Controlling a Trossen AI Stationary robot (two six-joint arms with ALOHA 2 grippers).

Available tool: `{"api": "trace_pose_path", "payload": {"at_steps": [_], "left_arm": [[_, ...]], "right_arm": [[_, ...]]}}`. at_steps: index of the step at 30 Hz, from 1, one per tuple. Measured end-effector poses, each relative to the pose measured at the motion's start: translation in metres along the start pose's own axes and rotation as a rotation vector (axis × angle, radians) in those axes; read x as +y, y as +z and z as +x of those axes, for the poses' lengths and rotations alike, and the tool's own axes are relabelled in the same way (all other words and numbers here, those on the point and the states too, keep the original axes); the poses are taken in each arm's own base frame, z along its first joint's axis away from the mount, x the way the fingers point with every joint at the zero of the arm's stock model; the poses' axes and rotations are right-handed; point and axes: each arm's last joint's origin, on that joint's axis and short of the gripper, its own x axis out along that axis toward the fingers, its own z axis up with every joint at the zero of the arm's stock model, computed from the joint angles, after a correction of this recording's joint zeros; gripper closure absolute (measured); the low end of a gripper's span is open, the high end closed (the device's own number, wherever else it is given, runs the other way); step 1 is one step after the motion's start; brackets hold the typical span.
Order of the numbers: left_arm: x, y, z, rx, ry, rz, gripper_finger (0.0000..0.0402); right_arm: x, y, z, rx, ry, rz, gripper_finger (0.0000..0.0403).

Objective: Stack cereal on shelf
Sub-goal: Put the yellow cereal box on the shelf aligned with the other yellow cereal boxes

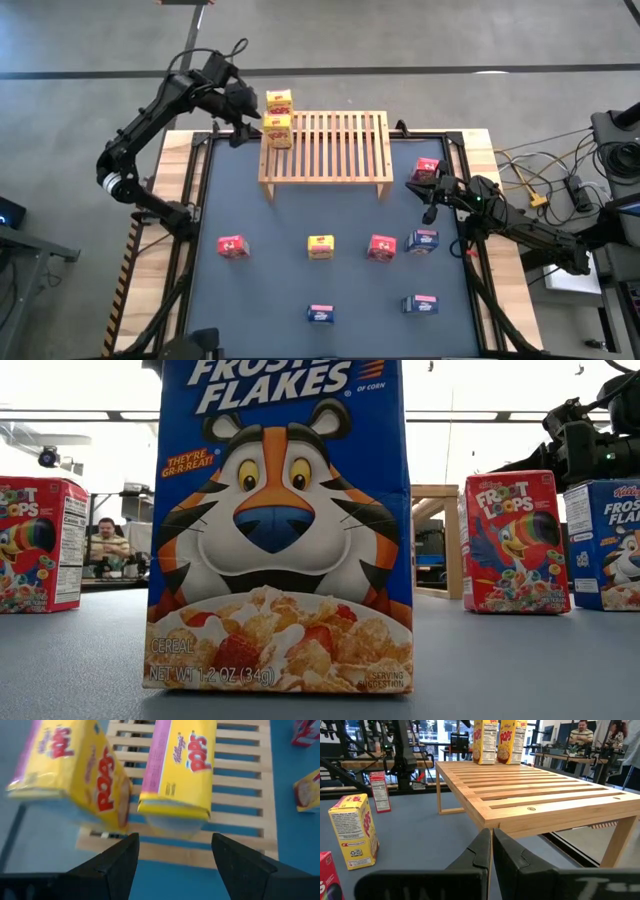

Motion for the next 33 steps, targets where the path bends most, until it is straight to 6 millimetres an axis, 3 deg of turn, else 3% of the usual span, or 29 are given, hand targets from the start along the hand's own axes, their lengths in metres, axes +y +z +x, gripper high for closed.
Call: {"api": "trace_pose_path", "payload": {"at_steps": [9, 17, 24, 33], "left_arm": [[-0.027, -0.005, -0.05, -0.068, 0.105, 0.005, 0.0168], [-0.071, -0.028, -0.086, -0.203, 0.042, -0.043, 0.0168], [-0.122, -0.068, -0.08, -0.306, -0.039, -0.069, 0.0168], [-0.167, -0.097, -0.041, -0.581, -0.226, -0.059, 0.0168]], "right_arm": [[0.0, 0.0, 0.0, 0.0, 0.0, 0.0, 0.0394], [0.0, 0.0, 0.0, -0.001, 0.0, 0.0, 0.0394], [0.0, 0.0, 0.0, -0.001, 0.0, 0.0, 0.0394], [0.0, 0.0, 0.0, 0.0, 0.0, 0.0, 0.0394]]}}
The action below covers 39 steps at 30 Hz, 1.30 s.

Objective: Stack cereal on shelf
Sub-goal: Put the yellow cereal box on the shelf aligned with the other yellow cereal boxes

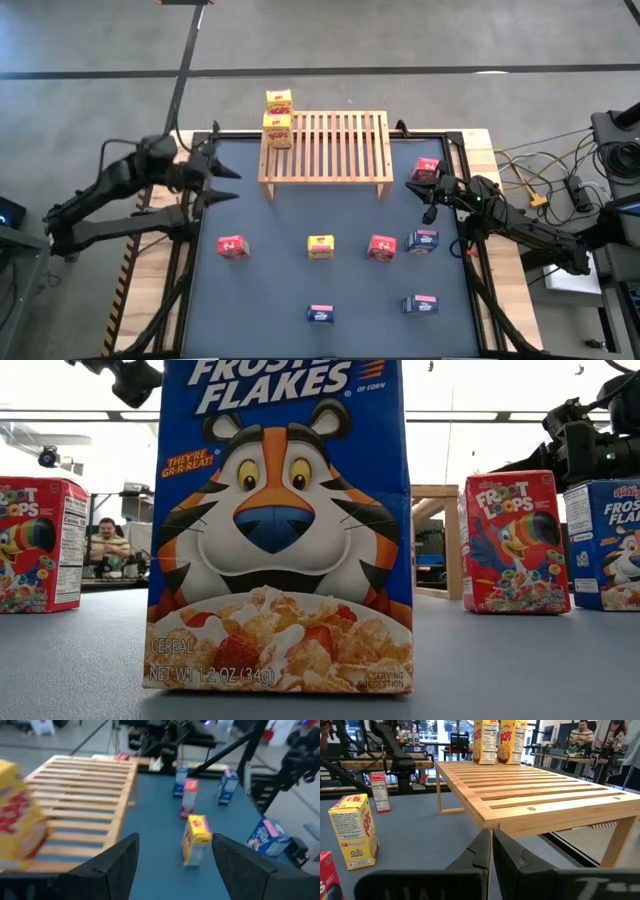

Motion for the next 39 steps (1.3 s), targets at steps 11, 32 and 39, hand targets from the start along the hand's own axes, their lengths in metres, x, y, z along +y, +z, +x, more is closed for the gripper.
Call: {"api": "trace_pose_path", "payload": {"at_steps": [11, 32, 39], "left_arm": [[-0.023, -0.035, 0.064, -0.003, -0.038, 0.042, 0.0168], [-0.045, -0.024, 0.187, 0.187, -0.172, 0.112, 0.0156], [-0.047, -0.009, 0.19, 0.199, -0.163, 0.105, 0.0146]], "right_arm": [[0.0, 0.0, 0.0, 0.0, 0.0, 0.0, 0.0394], [0.0, 0.0, 0.0, 0.0, 0.0, 0.0, 0.0394], [0.0, 0.0, 0.0, 0.0, 0.0, 0.0, 0.0394]]}}
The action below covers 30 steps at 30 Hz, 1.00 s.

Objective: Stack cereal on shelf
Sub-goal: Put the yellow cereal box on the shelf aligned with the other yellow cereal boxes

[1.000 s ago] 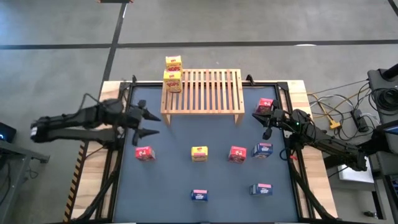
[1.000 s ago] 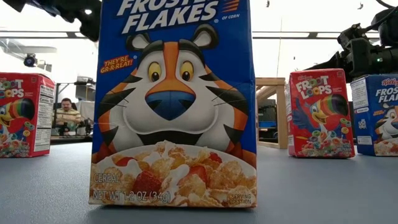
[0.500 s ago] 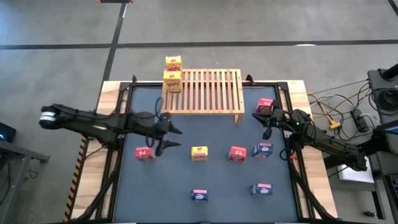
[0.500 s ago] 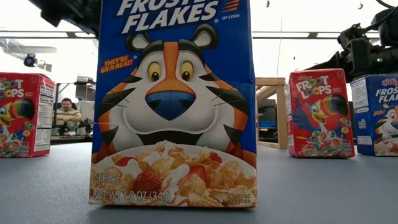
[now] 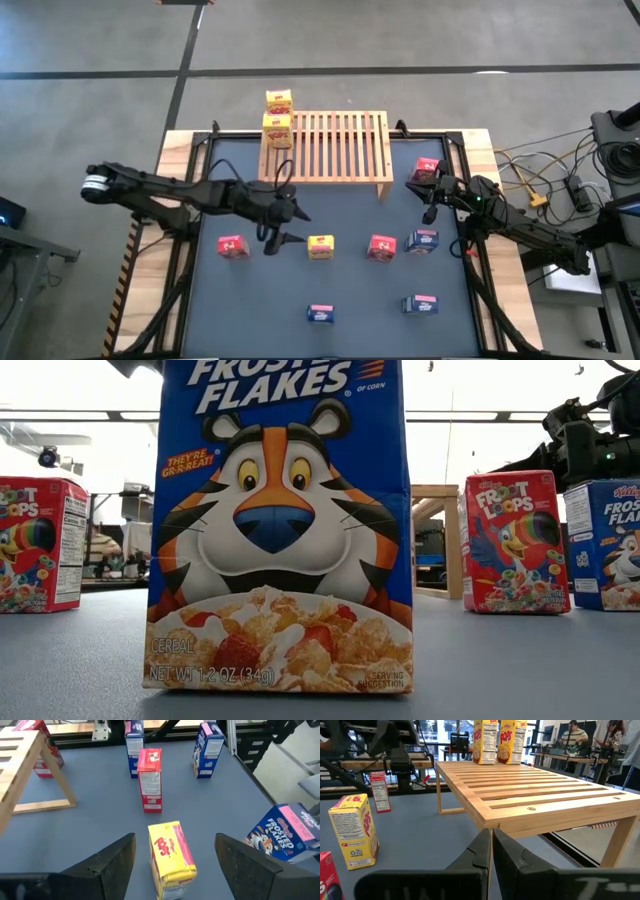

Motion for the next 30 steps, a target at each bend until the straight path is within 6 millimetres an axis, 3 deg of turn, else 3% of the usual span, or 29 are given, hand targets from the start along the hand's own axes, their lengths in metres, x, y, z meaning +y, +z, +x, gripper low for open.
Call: {"api": "trace_pose_path", "payload": {"at_steps": [16, 30], "left_arm": [[-0.002, -0.033, -0.011, -0.13, -0.001, -0.079, 0.0145], [-0.002, -0.043, -0.005, -0.104, -0.002, -0.107, 0.0143]], "right_arm": [[0.0, 0.0, 0.0, 0.0, 0.0, 0.0, 0.0394], [0.0, 0.0, 0.0, 0.0, 0.0, 0.0, 0.0394]]}}
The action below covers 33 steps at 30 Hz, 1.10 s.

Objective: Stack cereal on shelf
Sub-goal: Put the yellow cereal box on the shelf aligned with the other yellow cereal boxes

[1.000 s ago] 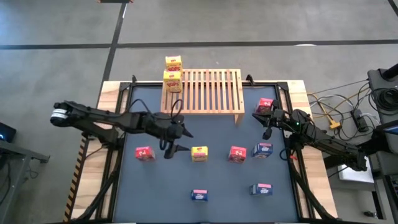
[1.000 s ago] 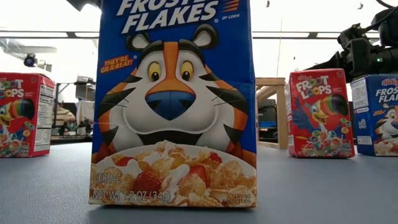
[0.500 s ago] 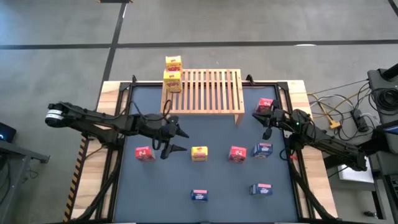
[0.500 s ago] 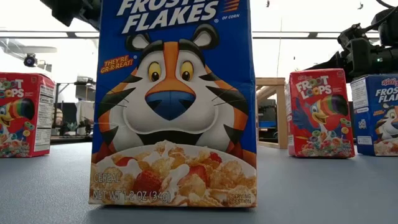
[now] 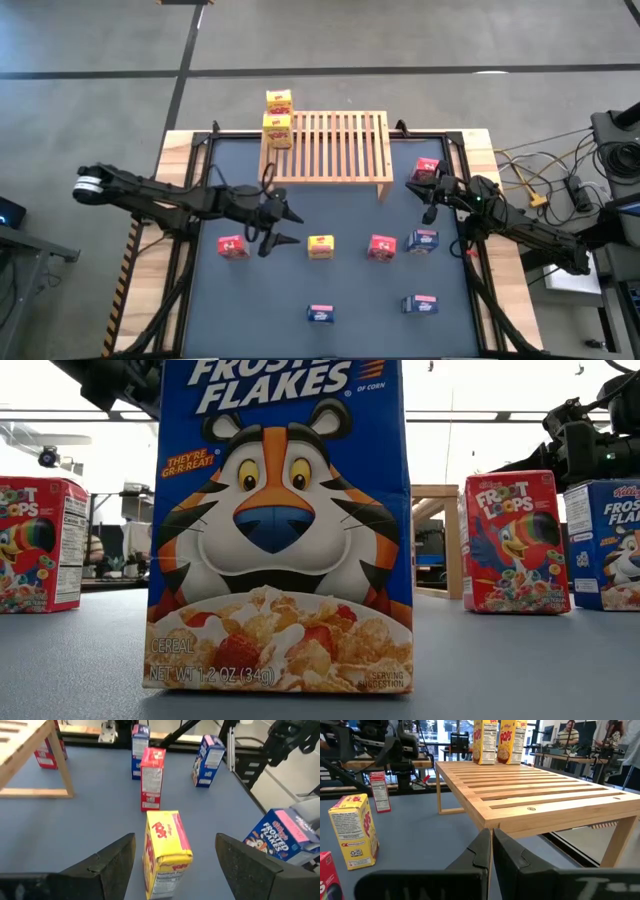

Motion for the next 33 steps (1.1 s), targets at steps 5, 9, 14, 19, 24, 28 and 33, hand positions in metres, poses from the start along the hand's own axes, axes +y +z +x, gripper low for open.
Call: {"api": "trace_pose_path", "payload": {"at_steps": [5, 9, 14, 19, 24, 28, 33], "left_arm": [[0.001, -0.003, 0.004, 0.033, 0.003, -0.007, 0.0122], [0.002, -0.007, 0.012, 0.049, 0.006, -0.031, 0.0089], [0.005, -0.016, 0.026, 0.089, 0.01, -0.044, 0.0045], [0.008, -0.024, 0.04, 0.108, 0.013, -0.059, 0.0023], [0.009, -0.029, 0.049, 0.112, 0.011, -0.069, 0.0022], [0.009, -0.031, 0.053, 0.109, 0.01, -0.075, 0.0022], [0.007, -0.032, 0.059, 0.075, 0.021, -0.079, 0.0022]], "right_arm": [[0.0, 0.0, 0.0, 0.0, 0.0, 0.0, 0.0394], [0.0, 0.0, 0.0, 0.0, 0.0, 0.0, 0.0394], [0.0, 0.0, 0.0, 0.0, 0.0, 0.0, 0.0394], [0.0, 0.0, 0.0, 0.0, 0.0, 0.0, 0.0394], [0.0, 0.0, 0.0, 0.0, 0.0, 0.0, 0.0394], [0.0, 0.0, 0.0, 0.0, 0.0, 0.0, 0.0394], [0.0, 0.0, 0.0, 0.0, 0.0, 0.0, 0.0394]]}}
